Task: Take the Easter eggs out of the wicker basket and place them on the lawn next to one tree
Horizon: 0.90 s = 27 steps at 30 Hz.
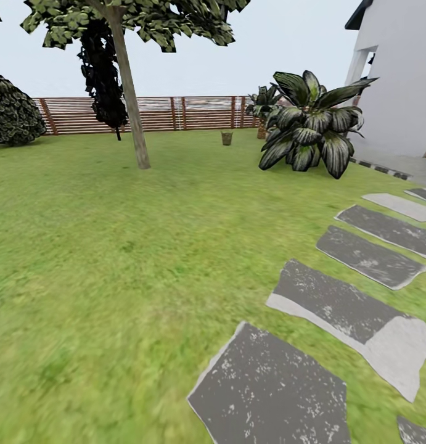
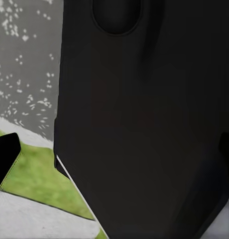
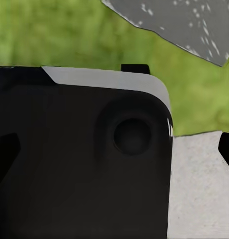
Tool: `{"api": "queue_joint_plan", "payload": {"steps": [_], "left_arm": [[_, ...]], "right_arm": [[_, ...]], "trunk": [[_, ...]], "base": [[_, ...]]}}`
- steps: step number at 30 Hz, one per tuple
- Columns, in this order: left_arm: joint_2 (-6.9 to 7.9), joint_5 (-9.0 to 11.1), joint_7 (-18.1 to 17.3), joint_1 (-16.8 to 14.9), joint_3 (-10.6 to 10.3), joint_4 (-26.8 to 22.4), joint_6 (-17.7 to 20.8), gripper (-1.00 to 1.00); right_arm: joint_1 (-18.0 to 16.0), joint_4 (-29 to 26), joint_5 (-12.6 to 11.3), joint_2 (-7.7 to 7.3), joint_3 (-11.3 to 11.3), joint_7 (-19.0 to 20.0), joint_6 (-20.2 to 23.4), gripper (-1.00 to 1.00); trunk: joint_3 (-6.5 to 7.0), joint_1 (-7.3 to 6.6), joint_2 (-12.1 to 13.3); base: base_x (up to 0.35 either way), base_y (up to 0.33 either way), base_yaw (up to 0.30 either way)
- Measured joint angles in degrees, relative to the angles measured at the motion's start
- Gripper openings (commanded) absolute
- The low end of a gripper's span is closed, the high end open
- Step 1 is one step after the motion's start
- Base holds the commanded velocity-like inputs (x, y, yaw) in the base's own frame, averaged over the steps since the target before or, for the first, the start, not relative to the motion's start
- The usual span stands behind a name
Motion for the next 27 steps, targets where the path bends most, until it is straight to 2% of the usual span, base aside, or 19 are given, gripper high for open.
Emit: {"api": "queue_joint_plan", "payload": {"steps": [16, 27], "left_arm": [[-0.03, 0.0, 0.0, 0.0, 0.0, 0.0, 0.0, 1.0], [-0.02, 0.0, 0.0, 0.0, 0.0, 0.0, 0.0, 1.0]], "right_arm": [[0.0, 0.0, 0.0, -0.09, 0.0, 0.0, -0.1, 1.0], [0.0, 0.0, -0.1, -0.13, 0.0, 0.1, -0.1, 1.0]], "trunk": [[0.0, 0.0, 0.0], [0.17, 0.0, 0.0]], "base": [[0.314, 0.108, -0.003], [0.314, 0.108, -0.167]]}}
